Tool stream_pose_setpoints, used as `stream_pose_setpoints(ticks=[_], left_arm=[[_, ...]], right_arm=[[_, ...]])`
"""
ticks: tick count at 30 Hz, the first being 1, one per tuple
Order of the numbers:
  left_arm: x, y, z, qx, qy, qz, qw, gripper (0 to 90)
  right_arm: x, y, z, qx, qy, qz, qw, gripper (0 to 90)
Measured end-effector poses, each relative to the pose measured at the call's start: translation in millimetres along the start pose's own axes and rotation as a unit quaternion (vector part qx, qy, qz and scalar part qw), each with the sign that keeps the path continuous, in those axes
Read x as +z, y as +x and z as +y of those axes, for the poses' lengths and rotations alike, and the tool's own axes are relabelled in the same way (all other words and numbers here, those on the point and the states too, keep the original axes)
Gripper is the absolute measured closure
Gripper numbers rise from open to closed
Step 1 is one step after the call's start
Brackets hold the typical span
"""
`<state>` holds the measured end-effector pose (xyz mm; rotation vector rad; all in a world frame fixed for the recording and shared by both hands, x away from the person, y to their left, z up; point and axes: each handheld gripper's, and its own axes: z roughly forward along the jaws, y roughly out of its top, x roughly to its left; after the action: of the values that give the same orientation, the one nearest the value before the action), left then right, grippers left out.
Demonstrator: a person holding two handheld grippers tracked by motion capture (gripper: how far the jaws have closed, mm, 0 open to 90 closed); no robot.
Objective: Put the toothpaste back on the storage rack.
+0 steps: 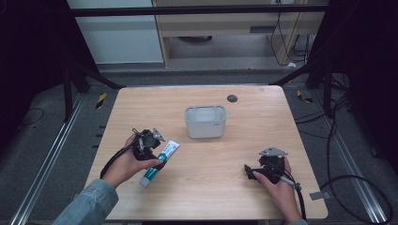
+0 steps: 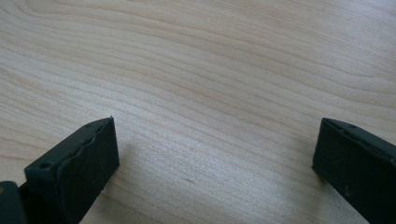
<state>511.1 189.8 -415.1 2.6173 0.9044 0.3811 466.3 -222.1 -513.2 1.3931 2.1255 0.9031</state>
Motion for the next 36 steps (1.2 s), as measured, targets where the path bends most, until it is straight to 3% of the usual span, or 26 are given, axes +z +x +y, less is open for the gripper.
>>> stream_pose_setpoints(ticks=[7,11,12,14,22,36], left_arm=[[-0.4,1.9,12.0,-0.013,0.000,0.003,0.9999,7.2],[3.7,-1.6,17.0,-0.011,0.011,-0.006,0.9999,9.8],[4.6,-2.2,18.5,-0.006,0.015,-0.010,0.9998,16.0],[6.5,-2.1,20.9,-0.009,0.019,-0.019,0.9996,16.5],[14.0,3.2,28.4,-0.018,0.034,-0.021,0.9990,21.0],[27.1,2.7,42.9,-0.011,0.070,-0.014,0.9974,32.9]], right_arm=[[-0.3,0.3,-0.2,0.002,0.001,0.001,1.0000,0.4],[-1.1,0.8,-0.1,0.007,0.002,0.004,1.0000,0.4],[-1.2,0.7,-0.2,0.006,0.002,0.003,1.0000,0.4],[-1.2,0.7,-0.2,0.006,0.002,0.004,1.0000,0.4],[-1.0,0.5,-0.3,0.004,0.002,0.003,1.0000,0.4],[-1.5,0.9,-0.5,0.003,0.003,0.005,1.0000,0.4]])
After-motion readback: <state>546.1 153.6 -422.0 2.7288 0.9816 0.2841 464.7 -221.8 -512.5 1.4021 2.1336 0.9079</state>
